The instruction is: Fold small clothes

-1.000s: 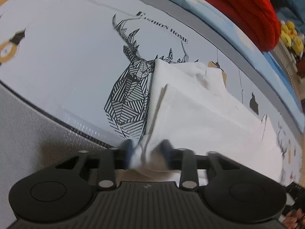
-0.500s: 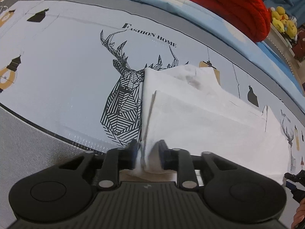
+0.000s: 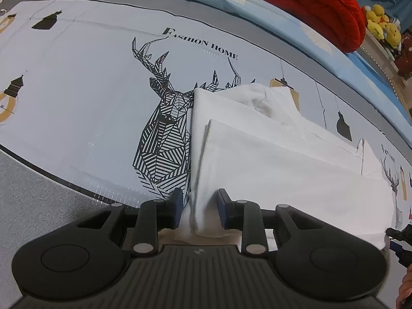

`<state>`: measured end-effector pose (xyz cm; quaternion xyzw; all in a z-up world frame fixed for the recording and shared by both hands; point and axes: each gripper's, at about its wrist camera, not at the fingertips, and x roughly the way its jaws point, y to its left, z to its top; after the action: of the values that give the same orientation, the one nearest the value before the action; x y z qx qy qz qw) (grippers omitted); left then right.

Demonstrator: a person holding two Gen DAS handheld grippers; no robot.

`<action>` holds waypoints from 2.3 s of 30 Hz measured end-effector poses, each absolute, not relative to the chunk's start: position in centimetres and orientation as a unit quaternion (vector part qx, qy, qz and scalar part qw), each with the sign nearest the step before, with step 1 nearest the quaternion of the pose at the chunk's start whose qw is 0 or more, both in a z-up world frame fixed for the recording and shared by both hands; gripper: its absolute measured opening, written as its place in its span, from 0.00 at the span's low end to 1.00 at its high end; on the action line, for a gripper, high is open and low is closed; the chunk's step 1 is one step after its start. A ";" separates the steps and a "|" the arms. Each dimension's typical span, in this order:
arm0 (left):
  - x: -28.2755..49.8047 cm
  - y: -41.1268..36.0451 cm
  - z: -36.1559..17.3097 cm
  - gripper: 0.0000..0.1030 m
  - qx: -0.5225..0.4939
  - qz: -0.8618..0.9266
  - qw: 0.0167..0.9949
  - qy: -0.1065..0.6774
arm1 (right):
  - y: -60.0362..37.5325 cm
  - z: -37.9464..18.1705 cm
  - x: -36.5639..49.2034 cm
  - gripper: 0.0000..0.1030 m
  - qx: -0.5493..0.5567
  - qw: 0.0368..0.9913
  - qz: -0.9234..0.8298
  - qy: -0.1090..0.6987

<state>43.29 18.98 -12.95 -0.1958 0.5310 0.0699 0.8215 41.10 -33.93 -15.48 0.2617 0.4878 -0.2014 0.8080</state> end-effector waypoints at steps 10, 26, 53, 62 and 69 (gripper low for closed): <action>44.0 19.3 -13.6 0.37 -0.197 0.051 0.826 0.525 | -33.4 -15.8 42.7 0.33 0.221 0.825 -0.167 0.493; 46.1 19.5 -14.0 0.38 -0.211 0.049 0.839 0.499 | -34.0 -16.4 45.1 0.33 0.200 0.842 -0.113 0.488; 47.9 18.0 -12.9 0.22 -0.144 0.051 0.861 0.486 | -33.4 -16.2 47.4 0.22 0.192 0.851 -0.100 0.479; 45.8 17.1 -10.8 0.25 -0.151 -0.024 0.853 0.499 | -32.8 -14.3 45.6 0.24 0.174 0.851 -0.070 0.491; 43.3 16.4 -8.8 0.25 -0.116 -0.013 0.849 0.516 | -33.3 -10.0 42.8 0.23 0.167 0.860 -0.093 0.473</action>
<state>43.31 16.36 -8.75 -0.1155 0.5158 -0.0130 0.8488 42.80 -33.35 -10.05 0.1668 0.4733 -0.0931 0.8599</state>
